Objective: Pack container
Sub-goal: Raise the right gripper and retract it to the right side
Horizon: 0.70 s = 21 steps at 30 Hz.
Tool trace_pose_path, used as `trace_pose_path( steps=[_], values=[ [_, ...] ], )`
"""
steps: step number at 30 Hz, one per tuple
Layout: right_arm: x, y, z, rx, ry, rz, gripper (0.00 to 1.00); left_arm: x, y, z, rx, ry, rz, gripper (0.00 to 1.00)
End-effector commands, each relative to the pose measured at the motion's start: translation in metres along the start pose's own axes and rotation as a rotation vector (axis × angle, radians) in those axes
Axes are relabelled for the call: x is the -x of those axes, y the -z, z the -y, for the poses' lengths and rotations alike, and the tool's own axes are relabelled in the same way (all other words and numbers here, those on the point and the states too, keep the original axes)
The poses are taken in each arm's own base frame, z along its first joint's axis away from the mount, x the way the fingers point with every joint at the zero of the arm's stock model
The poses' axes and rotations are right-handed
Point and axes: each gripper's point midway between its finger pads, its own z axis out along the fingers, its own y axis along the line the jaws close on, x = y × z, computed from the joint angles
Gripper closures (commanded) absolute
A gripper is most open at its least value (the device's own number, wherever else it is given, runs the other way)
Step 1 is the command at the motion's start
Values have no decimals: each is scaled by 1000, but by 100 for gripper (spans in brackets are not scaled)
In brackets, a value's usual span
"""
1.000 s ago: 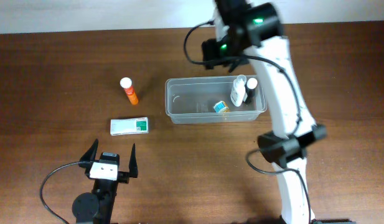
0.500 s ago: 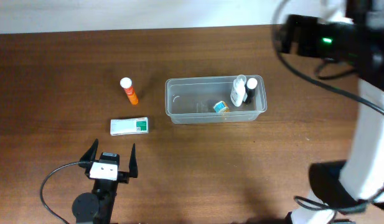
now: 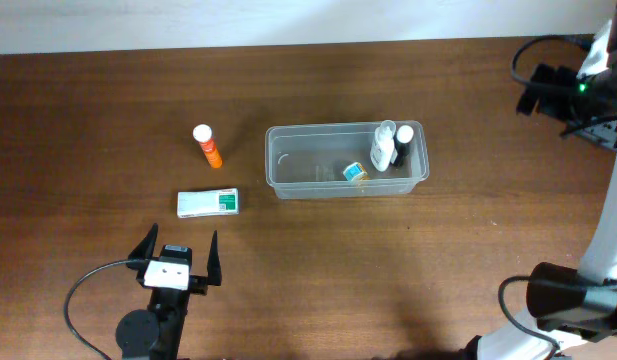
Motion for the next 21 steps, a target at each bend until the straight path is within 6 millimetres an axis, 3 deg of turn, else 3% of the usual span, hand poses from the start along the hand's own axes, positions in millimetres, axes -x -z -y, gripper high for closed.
trace_pose_path(
  steps=[1, 10, 21],
  values=[
    [-3, -23, 20, -42, -43, -52, 2, -2, 0, -2, 10, -16, 1, 1],
    [-16, -61, 36, -67, -76, -136, 2, -2, 0, -2, 10, -16, 1, 1],
    [-21, -65, 36, -71, -76, -157, 2, -2, 0, -2, 10, -16, 1, 1]
  ],
)
